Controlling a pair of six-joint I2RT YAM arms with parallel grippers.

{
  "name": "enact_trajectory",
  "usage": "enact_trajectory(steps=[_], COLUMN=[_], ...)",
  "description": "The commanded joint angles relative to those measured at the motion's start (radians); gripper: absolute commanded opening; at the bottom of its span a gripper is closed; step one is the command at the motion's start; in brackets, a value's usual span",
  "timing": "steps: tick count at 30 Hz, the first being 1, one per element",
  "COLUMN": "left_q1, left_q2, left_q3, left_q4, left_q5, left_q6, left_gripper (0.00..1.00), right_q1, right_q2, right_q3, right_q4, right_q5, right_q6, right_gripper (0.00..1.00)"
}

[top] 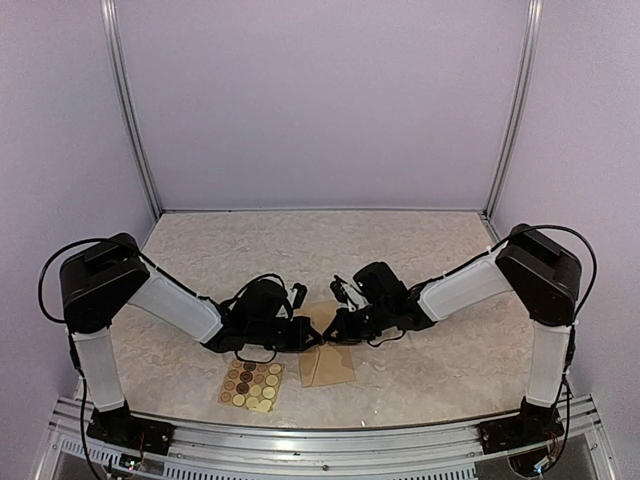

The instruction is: Place the letter into the envelope and seal it

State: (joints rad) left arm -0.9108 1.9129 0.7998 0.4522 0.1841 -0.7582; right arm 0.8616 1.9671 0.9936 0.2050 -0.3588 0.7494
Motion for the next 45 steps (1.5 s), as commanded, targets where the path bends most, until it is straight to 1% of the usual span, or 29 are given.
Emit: enact_trajectory(steps=[1, 12, 20, 24, 31, 34, 37, 41, 45], left_q1=[-0.006, -0.006, -0.01, -0.008, -0.001, 0.016, 0.028, 0.027, 0.024], left_q2=[0.023, 0.033, 0.047, -0.009, -0.193, -0.229, -0.216, -0.158, -0.123], left_q3=[-0.03, -0.034, -0.036, -0.044, -0.075, -0.093, -0.098, -0.09, -0.094], left_q4=[-0.009, 0.023, 0.085, 0.082, -0.012, -0.033, -0.043, -0.019, -0.003], left_q5=[0.004, 0.028, 0.076, 0.063, -0.031, -0.044, -0.032, -0.005, -0.019], left_q6=[-0.006, 0.0, 0.006, 0.012, 0.039, 0.043, 0.038, 0.023, 0.007], left_gripper=[0.0, 0.0, 0.0, 0.0, 0.0, 0.0, 0.0, 0.0, 0.0], right_q1=[-0.008, -0.008, -0.008, -0.007, -0.007, -0.006, -0.004, 0.007, 0.014], right_q2=[-0.028, -0.049, -0.109, -0.152, -0.206, -0.201, -0.184, -0.141, -0.131], right_q3=[-0.018, -0.023, -0.04, -0.043, -0.035, -0.026, -0.008, 0.022, 0.026], right_q4=[-0.063, -0.068, -0.074, -0.088, -0.113, -0.11, -0.105, -0.107, -0.094], right_q5=[0.034, 0.033, 0.042, 0.05, 0.045, 0.03, 0.006, -0.017, -0.02], right_q6=[-0.009, -0.009, -0.01, -0.021, -0.048, -0.057, -0.07, -0.077, -0.066], right_gripper=[0.0, 0.0, 0.0, 0.0, 0.01, 0.01, 0.0, 0.0, 0.0])
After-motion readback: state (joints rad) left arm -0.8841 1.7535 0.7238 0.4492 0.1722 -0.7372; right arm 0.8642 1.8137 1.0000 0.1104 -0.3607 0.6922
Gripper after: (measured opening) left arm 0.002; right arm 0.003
